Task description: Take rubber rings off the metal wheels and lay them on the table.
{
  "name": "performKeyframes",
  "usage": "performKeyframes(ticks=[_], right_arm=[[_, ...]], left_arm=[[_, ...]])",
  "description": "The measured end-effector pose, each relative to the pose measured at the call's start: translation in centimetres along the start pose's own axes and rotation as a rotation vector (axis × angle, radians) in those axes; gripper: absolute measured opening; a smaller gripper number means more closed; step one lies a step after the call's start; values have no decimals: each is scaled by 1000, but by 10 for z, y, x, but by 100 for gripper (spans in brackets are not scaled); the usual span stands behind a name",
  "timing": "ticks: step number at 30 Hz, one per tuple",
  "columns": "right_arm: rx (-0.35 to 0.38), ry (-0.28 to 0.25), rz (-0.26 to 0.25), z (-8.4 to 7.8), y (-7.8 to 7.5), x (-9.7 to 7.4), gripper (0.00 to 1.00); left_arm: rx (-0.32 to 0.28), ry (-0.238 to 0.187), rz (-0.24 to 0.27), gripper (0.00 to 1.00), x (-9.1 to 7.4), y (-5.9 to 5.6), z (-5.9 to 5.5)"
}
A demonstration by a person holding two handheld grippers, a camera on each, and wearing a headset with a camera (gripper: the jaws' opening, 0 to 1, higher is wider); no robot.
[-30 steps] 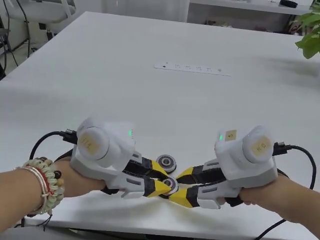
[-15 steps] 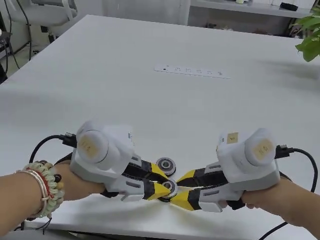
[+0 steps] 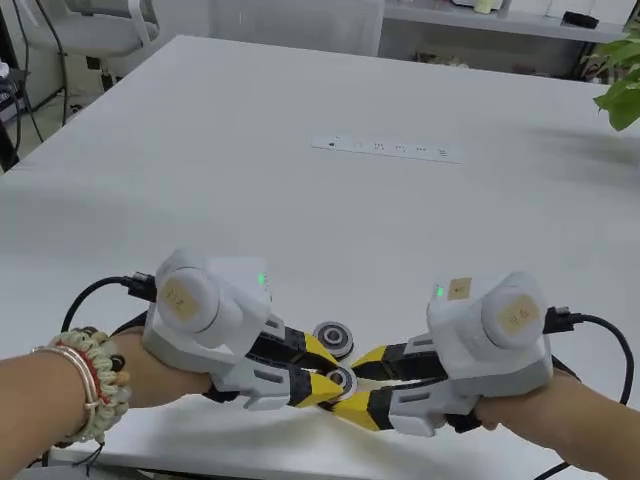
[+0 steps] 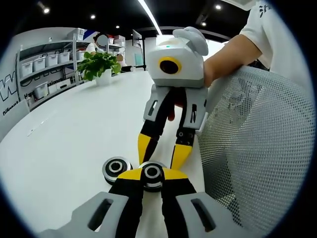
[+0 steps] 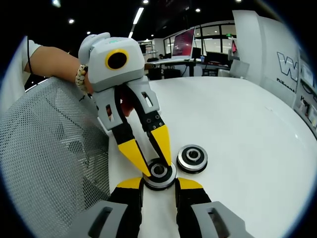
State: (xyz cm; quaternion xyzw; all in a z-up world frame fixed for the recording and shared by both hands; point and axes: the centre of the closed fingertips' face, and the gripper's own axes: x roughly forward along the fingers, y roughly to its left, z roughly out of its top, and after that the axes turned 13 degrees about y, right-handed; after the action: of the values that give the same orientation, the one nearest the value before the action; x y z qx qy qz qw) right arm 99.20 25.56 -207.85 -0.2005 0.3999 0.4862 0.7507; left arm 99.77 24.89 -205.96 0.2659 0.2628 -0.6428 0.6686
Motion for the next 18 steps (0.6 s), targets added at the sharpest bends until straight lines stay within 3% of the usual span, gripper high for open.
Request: performKeyframes(ticks=[13, 18], right_arm=[[-22, 20, 7, -7, -2, -4, 12], [-43, 34, -13, -9, -6, -6, 4]], left_arm=[[-7, -1, 3, 7, 0, 1, -1], [-7, -1, 3, 7, 0, 1, 0]])
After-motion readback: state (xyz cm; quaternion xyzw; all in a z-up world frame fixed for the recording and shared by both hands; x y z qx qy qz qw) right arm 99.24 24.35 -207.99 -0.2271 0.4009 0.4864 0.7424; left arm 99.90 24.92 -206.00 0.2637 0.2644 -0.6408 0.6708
